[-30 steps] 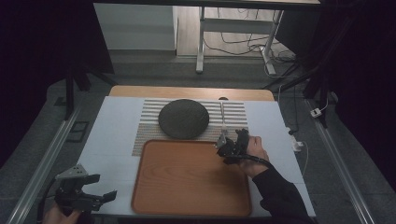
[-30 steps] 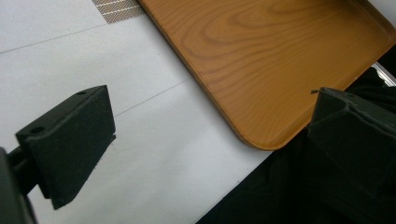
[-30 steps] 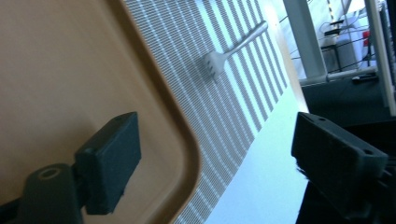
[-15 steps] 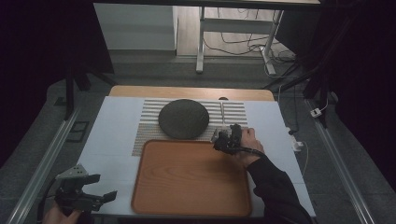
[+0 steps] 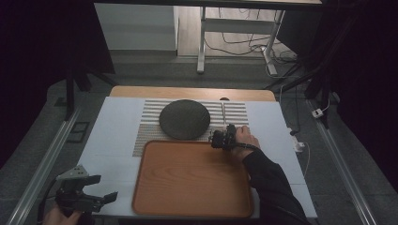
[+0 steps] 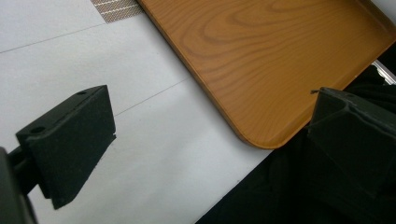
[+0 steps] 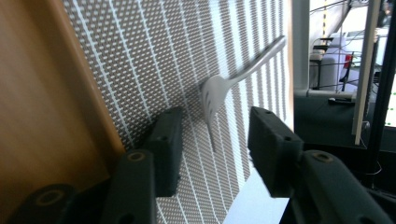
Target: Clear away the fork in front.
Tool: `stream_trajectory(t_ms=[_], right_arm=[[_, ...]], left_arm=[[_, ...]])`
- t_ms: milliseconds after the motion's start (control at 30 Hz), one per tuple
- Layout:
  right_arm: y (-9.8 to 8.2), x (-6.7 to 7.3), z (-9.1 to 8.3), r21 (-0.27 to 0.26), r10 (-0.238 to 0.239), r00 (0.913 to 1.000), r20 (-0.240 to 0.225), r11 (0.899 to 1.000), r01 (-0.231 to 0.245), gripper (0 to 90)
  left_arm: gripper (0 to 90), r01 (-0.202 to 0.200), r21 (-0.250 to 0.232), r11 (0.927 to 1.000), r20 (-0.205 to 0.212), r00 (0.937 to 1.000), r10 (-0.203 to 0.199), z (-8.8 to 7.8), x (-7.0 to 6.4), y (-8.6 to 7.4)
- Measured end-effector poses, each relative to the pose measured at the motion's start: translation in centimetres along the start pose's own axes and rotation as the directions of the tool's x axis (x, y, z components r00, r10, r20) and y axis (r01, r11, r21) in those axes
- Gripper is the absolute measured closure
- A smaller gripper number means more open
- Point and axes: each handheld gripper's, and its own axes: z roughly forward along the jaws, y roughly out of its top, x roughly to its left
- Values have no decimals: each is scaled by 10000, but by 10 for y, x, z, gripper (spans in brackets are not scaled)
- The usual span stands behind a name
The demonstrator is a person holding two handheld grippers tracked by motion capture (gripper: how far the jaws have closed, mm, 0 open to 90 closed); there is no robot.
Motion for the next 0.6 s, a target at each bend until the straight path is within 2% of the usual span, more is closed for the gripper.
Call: stream_trajectory(t_ms=[33, 67, 100, 167, 200, 233, 300, 333, 367, 467, 500, 600], right_arm=[[0, 0, 0, 0, 0, 10000, 0, 10000, 0, 563], [1, 0, 5, 29, -159, 9994, -309, 9999, 160, 615], [1, 1, 5, 131, -250, 9997, 3, 9996, 250, 641], [2, 3, 9, -118, -316, 9995, -19, 9994, 316, 687], [3, 3, 8, 61, -500, 9987, -10, 9987, 500, 715], [3, 5, 10, -94, -562, 9984, -2, 9984, 562, 741], [4, 6, 11, 84, -795, 9968, 55, 9968, 795, 792], [4, 8, 12, -30, -832, 9965, 71, 9965, 832, 814], [5, 9, 12, 127, -1005, 9946, 249, 9949, 1002, 844], [4, 8, 11, -2, -1168, 9924, 376, 9931, 1169, 882], [3, 8, 11, -166, -1005, 9946, 269, 9947, 1010, 885], [1, 10, 8, -87, -1198, 9924, 292, 9927, 1201, 888]], left_arm=[[6, 1, 3, 10000, 2, 10000, -1, 0, 0, 0], [6, -3, 5, 10000, 2, 10000, 3, 0, 0, 0], [6, -5, 7, 10000, 1, 10000, 5, 0, 0, 0], [6, -12, 24, 10000, 1, 10000, 12, 0, 0, 0], [6, -12, 26, 10000, -4, 10000, 12, 0, 0, 0], [6, -21, 33, 10000, -2, 10000, 21, 0, 0, 0], [6, -26, 42, 10000, -6, 10000, 26, 1, 0, 0], [6, -26, 42, 10000, -6, 10000, 26, 1, 0, 0], [6, -35, 50, 10000, -8, 10000, 35, 1, 0, 0], [6, -53, 67, 10000, -10, 10000, 53, 1, -1, 0], [6, -58, 67, 10000, -11, 10000, 59, 1, -1, 0], [7, -74, 73, 9999, -12, 10000, 74, 1, -1, 0]])
